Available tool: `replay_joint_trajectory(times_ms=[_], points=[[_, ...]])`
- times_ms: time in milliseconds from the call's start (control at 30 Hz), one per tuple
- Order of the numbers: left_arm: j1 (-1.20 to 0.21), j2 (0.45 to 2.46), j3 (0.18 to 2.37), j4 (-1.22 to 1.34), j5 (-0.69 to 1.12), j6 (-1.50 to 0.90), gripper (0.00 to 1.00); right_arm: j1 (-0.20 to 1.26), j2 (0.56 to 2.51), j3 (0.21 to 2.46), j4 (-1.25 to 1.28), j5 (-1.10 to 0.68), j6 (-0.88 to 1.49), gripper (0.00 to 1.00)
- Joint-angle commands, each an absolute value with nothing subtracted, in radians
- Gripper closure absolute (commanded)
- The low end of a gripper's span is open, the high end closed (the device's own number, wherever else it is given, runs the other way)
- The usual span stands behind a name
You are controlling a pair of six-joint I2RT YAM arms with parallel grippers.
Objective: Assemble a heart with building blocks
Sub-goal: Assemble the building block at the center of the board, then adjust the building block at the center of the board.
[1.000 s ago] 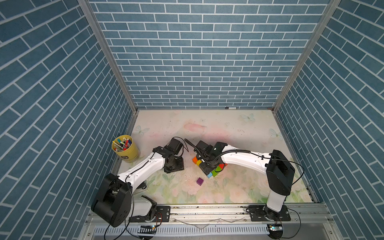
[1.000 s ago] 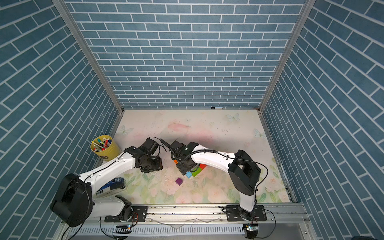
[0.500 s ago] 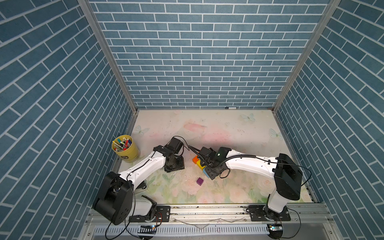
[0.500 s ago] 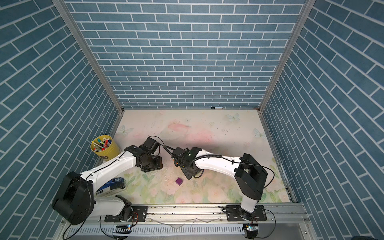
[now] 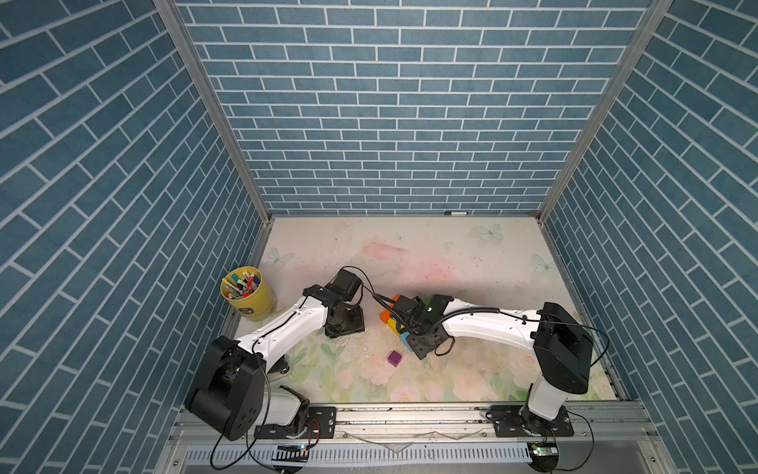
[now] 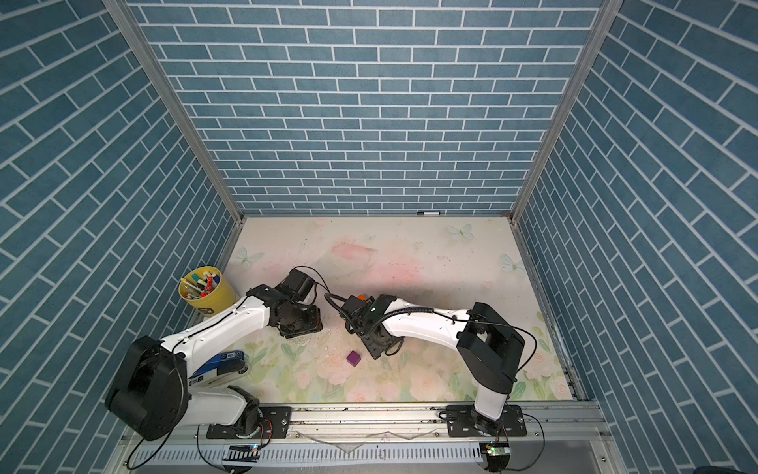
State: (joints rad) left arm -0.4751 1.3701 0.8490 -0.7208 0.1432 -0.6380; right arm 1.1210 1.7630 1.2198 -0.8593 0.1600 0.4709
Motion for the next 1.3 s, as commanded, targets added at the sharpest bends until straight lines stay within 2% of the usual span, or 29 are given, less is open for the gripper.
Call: replay_joint_trajectory(times_ms=[0, 600, 933, 1133, 1267], points=[[-0.464, 1.378, 0.874, -0.734, 0.139, -0.622, 0.41, 1.120, 1.793, 1.249, -0.876, 0.161, 0.466, 0.37], [-0.450, 1.370, 0.858, -0.728, 0.147, -0.620, 0.41, 1.121, 1.844, 1.293, -0.894, 0.195, 0.443, 0.36], [-0.449, 1.366, 0.859, -0.731, 0.150, -0.620, 0.41, 1.119, 1.776, 1.302, -0.910, 0.232, 0.451, 0.36], [-0.449, 1.363, 0.867, -0.736, 0.154, -0.616, 0.41, 0.988, 1.658, 1.315, -0.918, 0.218, 0.469, 0.31], [-0.448, 1.369, 0.875, -0.736, 0.159, -0.617, 0.41, 0.853, 1.694, 1.341, -0.919, 0.184, 0.454, 0.29]])
